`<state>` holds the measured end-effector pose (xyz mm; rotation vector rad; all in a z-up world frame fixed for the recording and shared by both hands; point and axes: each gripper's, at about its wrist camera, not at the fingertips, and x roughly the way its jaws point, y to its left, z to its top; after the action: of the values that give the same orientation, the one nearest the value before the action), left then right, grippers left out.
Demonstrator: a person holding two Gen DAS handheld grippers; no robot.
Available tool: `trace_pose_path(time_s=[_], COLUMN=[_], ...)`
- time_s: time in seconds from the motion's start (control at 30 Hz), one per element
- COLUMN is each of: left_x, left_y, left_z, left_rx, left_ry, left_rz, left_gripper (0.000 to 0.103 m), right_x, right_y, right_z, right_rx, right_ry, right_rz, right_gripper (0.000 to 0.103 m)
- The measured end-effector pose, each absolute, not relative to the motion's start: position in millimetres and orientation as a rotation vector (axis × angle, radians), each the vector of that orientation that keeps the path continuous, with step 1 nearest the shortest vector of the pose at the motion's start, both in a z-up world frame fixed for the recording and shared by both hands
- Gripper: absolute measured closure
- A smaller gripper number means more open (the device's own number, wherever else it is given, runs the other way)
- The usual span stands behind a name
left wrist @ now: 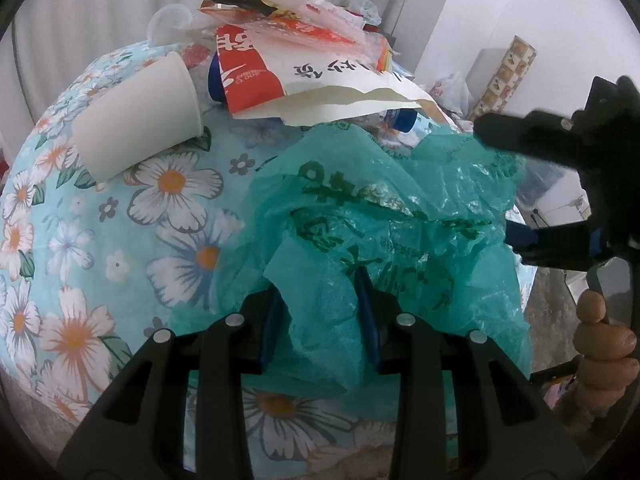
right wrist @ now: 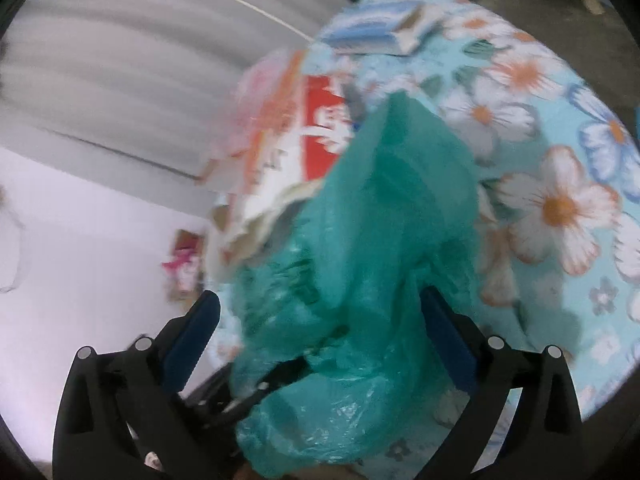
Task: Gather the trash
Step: 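Reach the right gripper to the green plastic bag and close on it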
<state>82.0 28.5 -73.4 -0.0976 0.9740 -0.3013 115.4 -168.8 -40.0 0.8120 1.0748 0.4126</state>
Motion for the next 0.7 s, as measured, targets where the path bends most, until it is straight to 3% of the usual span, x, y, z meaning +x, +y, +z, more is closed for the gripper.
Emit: trace_pose_path(time_s=[0.27,0.7], left_x=[80.3,76.1], left_y=[32.3,31.5], left_z=[-74.9,-77.1], left_rx=[-0.114,-0.098], left_ry=[0.972,0.967], left_rz=[-0.318,-0.329], left_gripper=[0.071,0.071], right_x=[79.1,142.4], right_y=[-199.8,-134.4], right_z=[-37.1,-60.2], right_rx=[0.899,0.941], right_ry=[1.11,1.185], right_rz=[0.369,0.324], right_gripper=[0.006,0.006])
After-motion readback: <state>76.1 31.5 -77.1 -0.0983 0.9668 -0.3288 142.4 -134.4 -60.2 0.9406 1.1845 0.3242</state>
